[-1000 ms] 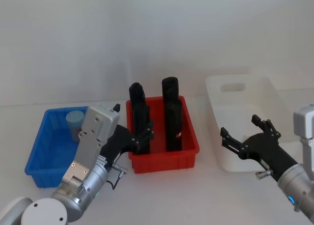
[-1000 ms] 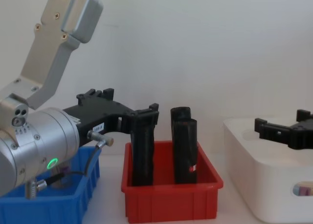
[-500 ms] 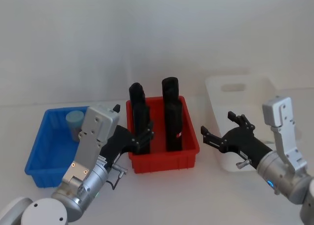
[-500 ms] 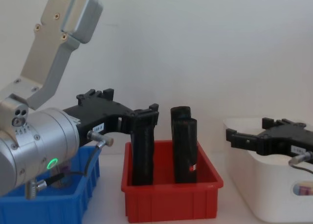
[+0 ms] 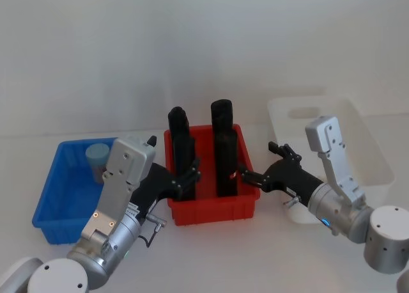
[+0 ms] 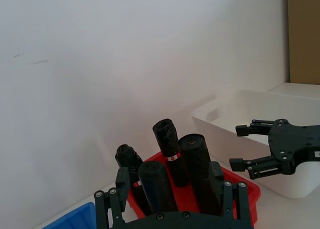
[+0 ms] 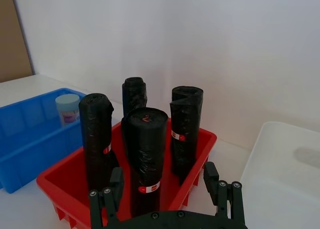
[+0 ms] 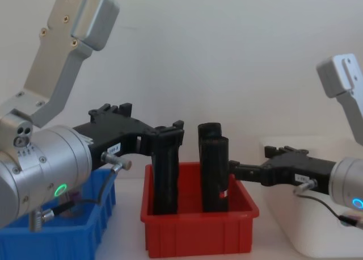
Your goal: Pick the cotton swabs from the blue box and place them into the white box.
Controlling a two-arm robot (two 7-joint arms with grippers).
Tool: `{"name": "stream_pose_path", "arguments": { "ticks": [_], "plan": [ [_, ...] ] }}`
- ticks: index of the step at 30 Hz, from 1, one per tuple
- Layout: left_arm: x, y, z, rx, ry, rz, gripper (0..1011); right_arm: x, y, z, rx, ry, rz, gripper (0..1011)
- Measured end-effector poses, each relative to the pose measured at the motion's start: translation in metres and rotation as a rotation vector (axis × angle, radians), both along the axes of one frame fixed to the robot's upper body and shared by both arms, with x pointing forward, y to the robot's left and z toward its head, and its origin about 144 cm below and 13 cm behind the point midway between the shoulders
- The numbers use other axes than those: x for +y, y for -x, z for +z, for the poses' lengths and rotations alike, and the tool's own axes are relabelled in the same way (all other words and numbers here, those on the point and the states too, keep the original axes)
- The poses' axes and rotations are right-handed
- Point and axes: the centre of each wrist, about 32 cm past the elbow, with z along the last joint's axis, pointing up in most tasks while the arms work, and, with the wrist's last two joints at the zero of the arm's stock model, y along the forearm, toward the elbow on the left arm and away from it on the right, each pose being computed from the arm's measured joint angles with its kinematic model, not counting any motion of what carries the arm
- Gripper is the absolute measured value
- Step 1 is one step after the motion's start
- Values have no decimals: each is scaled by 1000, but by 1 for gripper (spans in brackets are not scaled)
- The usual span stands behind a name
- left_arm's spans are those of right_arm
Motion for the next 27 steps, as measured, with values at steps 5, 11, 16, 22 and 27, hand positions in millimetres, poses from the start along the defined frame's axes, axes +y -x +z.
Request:
{"name": "stream_pose_path", "arguments": {
  "ticks": [5,11,16,22,27],
  "plan": [
    [0,0,0,0,0,0,1004,8,-18,-3,9,12,36,1001],
    [0,0,0,0,0,0,1004,15,-31,-4,15,19,63,1001],
    [0,0,0,0,0,0,1004,23,-43,-5,19,24,82,1001],
    [0,0,0,0,0,0,1004,31,-55,-5,23,33,93,967],
    [0,0,0,0,0,0,1004,34,-61,-6,25,39,98,864]
  ]
}}
